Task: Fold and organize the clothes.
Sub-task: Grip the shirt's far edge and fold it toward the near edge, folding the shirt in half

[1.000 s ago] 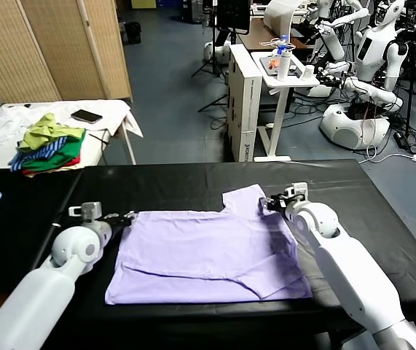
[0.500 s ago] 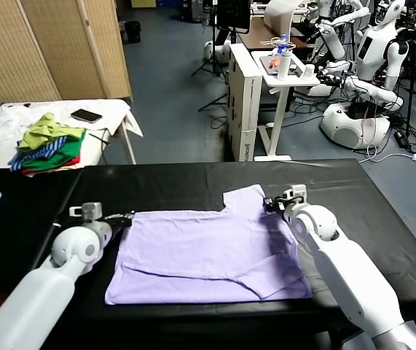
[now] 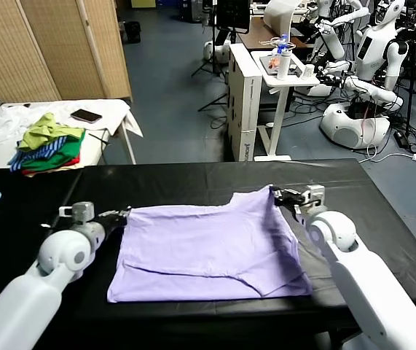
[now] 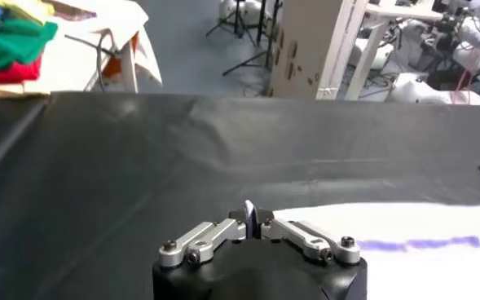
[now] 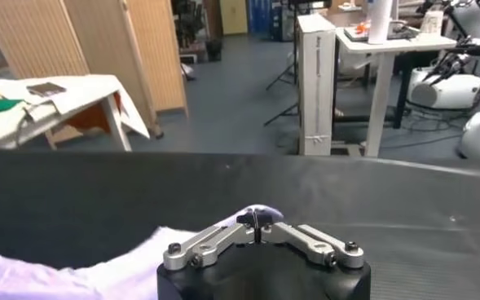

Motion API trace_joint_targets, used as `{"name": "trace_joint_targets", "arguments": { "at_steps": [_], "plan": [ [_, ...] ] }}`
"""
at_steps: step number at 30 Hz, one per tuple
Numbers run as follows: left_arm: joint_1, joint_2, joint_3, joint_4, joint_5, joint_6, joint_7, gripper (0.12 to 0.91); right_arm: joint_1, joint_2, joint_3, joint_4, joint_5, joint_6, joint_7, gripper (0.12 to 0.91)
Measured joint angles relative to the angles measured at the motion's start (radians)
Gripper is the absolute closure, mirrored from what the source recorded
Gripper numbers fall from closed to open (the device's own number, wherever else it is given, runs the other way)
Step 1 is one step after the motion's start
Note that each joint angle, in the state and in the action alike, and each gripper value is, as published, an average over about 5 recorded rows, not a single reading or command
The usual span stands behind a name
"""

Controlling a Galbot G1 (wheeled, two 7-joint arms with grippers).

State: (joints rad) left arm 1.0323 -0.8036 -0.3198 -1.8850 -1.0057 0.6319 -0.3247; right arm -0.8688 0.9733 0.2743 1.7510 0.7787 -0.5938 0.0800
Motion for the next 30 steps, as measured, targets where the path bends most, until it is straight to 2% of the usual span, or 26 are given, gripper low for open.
{"name": "trace_joint_targets", "arguments": {
  "at_steps": [5, 9, 18, 30],
  "plan": [
    [0.06, 0.029, -0.035, -0.063, 0.004, 0.003, 0.001, 0.822, -0.067, -0.035, 0.041, 0.104, 0.019, -0.09, 0.034, 0.885],
    [0.116, 0.047, -0.065, -0.107, 0.006, 0.008, 0.001, 0.822, -0.137, -0.067, 0.08, 0.181, 0.023, -0.14, 0.043, 0.885],
    [0.257, 0.06, -0.144, -0.205, 0.004, 0.029, -0.023, 0.826, -0.31, -0.11, 0.157, 0.289, 0.019, -0.143, 0.041, 0.885],
    [0.413, 0.038, -0.246, -0.269, 0.076, 0.062, -0.031, 0.831, -0.456, -0.119, 0.199, 0.377, -0.009, -0.143, 0.04, 0.885]
  ]
}}
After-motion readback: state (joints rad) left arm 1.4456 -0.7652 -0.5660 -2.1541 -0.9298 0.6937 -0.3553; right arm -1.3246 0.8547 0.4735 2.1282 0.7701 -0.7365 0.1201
